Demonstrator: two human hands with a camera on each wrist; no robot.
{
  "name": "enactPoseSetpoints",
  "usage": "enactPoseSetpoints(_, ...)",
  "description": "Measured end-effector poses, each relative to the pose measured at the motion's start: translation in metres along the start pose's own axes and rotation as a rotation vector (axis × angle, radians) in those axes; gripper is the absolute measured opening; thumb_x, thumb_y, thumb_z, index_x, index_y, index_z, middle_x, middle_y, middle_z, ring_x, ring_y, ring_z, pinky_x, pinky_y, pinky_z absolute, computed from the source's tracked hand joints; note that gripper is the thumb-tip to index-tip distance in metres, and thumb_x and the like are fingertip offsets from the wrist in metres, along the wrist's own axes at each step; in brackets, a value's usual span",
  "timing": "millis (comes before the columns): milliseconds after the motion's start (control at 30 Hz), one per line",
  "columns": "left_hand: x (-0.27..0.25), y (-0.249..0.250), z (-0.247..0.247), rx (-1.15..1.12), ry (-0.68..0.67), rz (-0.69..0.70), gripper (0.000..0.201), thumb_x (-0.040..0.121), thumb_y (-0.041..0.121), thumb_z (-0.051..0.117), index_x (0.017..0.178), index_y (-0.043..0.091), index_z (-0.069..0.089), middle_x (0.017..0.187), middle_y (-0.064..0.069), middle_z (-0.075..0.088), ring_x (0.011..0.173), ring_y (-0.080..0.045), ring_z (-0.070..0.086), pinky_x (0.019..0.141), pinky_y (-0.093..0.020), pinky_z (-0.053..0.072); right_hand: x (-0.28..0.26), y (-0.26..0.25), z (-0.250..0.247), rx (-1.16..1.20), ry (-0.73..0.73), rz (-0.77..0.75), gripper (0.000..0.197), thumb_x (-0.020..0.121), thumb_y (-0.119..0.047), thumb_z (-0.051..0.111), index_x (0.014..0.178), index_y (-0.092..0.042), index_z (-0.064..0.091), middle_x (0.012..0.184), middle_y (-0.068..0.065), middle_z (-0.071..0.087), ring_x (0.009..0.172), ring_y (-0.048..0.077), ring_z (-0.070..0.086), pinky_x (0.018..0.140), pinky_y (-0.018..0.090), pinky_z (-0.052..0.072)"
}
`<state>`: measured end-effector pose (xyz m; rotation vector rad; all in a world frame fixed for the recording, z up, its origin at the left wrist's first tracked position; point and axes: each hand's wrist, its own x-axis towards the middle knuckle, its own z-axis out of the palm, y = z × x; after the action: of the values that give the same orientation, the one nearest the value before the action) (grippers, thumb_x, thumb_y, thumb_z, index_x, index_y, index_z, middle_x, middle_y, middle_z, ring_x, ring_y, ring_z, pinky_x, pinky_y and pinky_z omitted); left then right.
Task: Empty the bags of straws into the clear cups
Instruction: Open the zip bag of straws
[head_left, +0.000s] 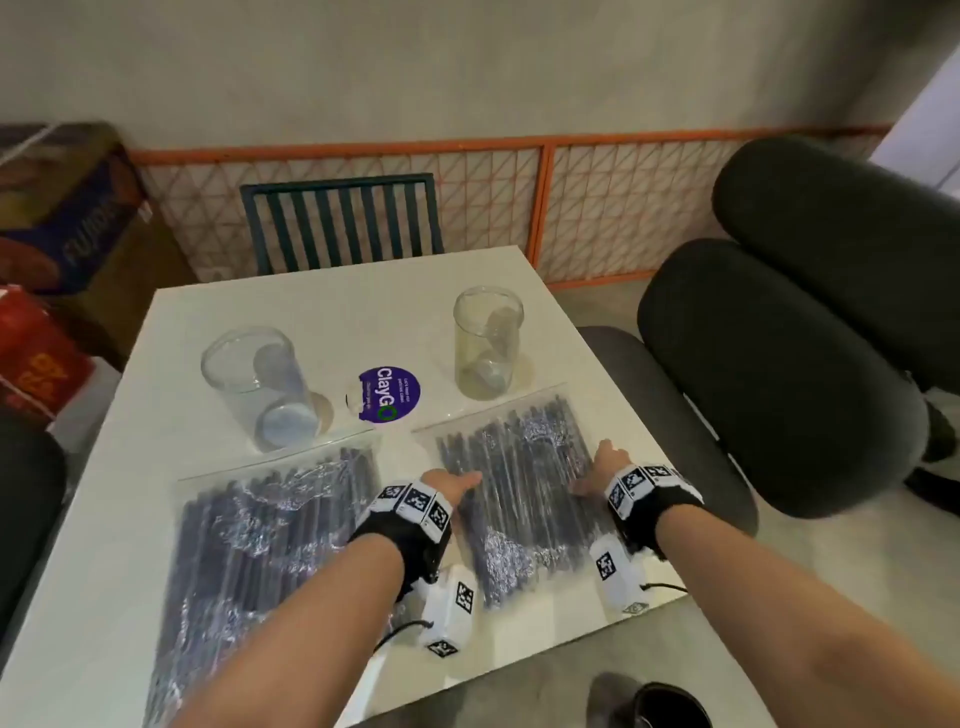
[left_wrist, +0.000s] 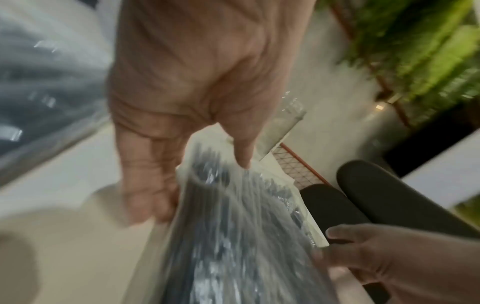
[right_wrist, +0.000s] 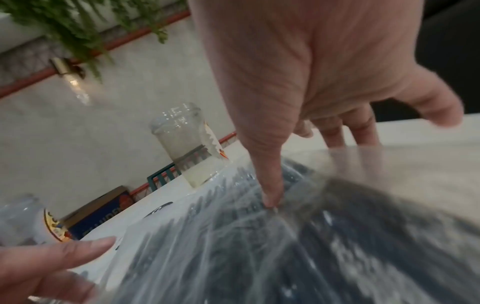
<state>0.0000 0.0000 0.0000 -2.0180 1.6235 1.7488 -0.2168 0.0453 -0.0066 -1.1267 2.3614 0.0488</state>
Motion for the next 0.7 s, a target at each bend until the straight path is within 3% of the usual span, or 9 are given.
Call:
enactPoseSetpoints(67, 0.004, -0.006, 0.009, -0.160, 0.030, 0.005, 0.048, 0.083, 0.040, 0.066, 0.096, -0.005, 0.061, 0.090, -0.020, 0.066, 0.081, -0.030, 0.065, 0.082, -0.040, 0.055, -0.004, 0.002, 0.003, 0.020, -0.046, -0.050, 0.079, 0.078, -0.026, 0.074, 0.136, 0.002, 0.027, 0.133, 0.022, 0.049, 0.121, 0.035, 0.051, 0.095, 0.037, 0.045)
enactPoseSetpoints(133, 0.010, -0.012, 0.014, -0.230, 0.034, 0.014, 0.042, 0.081, 0.030, 0.070, 0.097, -0.008, 0.062, 0.068, -0.015, 0.058, 0.060, -0.025, 0.056, 0.061, -0.033, 0.052, -0.006, 0.003, 0.006, 0.038, -0.057, -0.098, 0.065, 0.079, -0.020, 0.073, 0.129, 0.001, 0.037, 0.128, 0.020, 0.054, 0.117, 0.033, 0.054, 0.089, 0.034, 0.045)
enactPoseSetpoints(167, 0.015, -0.014, 0.015, -0.267, 0.022, 0.042, 0.044, 0.080, 0.023, 0.071, 0.106, -0.010, 0.060, 0.072, -0.018, 0.060, 0.064, -0.027, 0.057, 0.062, -0.034, 0.052, -0.008, 0.004, 0.005, 0.061, -0.074, -0.111, 0.056, 0.079, -0.017, 0.072, 0.124, 0.000, 0.043, 0.125, 0.019, 0.056, 0.115, 0.033, 0.055, 0.089, 0.034, 0.045)
enactPoseSetpoints(233, 0.023, -0.016, 0.013, -0.354, 0.007, 0.101, 0.050, 0.075, 0.012, 0.072, 0.118, -0.007, 0.056, 0.104, -0.025, 0.065, 0.089, -0.033, 0.063, 0.086, -0.045, 0.054, -0.009, 0.008, 0.000, 0.188, -0.063, -0.154, 0.045, 0.080, -0.011, 0.071, 0.116, -0.002, 0.046, 0.117, 0.018, 0.058, 0.107, 0.031, 0.058, 0.087, 0.035, 0.047)
enactPoseSetpoints(300, 0.017, -0.011, 0.002, -0.421, 0.004, 0.178, 0.035, 0.077, 0.003, 0.068, 0.110, 0.001, 0.058, 0.116, -0.025, 0.061, 0.103, -0.035, 0.060, 0.098, -0.050, 0.047, -0.011, 0.015, -0.008, 0.376, -0.066, -0.230, 0.048, 0.079, -0.009, 0.070, 0.119, -0.002, 0.044, 0.113, 0.013, 0.056, 0.103, 0.026, 0.057, 0.086, 0.033, 0.045)
enactPoseSetpoints(367, 0.005, -0.003, -0.009, -0.366, 0.022, 0.302, 0.021, 0.085, -0.001, 0.059, 0.102, 0.011, 0.057, 0.114, -0.017, 0.061, 0.106, -0.031, 0.059, 0.101, -0.048, 0.044, -0.013, 0.022, -0.019, 0.524, -0.067, -0.313, 0.055, 0.076, -0.015, 0.074, 0.120, -0.001, 0.044, 0.108, 0.004, 0.055, 0.099, 0.021, 0.055, 0.085, 0.030, 0.043)
enactPoseSetpoints(467, -0.004, 0.007, -0.024, -0.290, 0.150, 0.462, 0.037, 0.086, 0.001, 0.059, 0.120, 0.012, 0.047, 0.116, -0.007, 0.055, 0.114, -0.026, 0.053, 0.105, -0.045, 0.040, -0.022, 0.021, -0.040, 0.732, -0.071, -0.401, 0.063, 0.062, -0.033, 0.079, 0.111, -0.008, 0.048, 0.114, 0.010, 0.060, 0.104, 0.024, 0.058, 0.093, 0.039, 0.045)
enactPoseSetpoints(600, -0.016, 0.022, -0.038, -0.267, 0.124, 0.584, 0.048, 0.086, -0.005, 0.055, 0.127, 0.016, 0.043, 0.124, -0.002, 0.051, 0.124, -0.022, 0.047, 0.108, -0.035, 0.034, -0.040, -0.001, -0.081, 1.193, -0.042, -0.467, 0.043, 0.078, -0.015, 0.073, 0.109, -0.019, 0.044, 0.111, 0.001, 0.063, 0.099, 0.019, 0.062, 0.084, 0.042, 0.048)
enactPoseSetpoints(700, -0.033, 0.037, -0.049, -0.419, 0.191, 0.556, 0.072, 0.084, -0.006, 0.060, 0.143, 0.011, 0.022, 0.132, -0.002, 0.043, 0.124, -0.020, 0.043, 0.103, -0.028, 0.033, -0.048, -0.013, -0.108, 1.283, 0.023, -0.549, 0.028, 0.084, -0.007, 0.064, 0.106, -0.022, 0.056, 0.101, -0.001, 0.069, 0.091, 0.017, 0.067, 0.083, 0.044, 0.053)
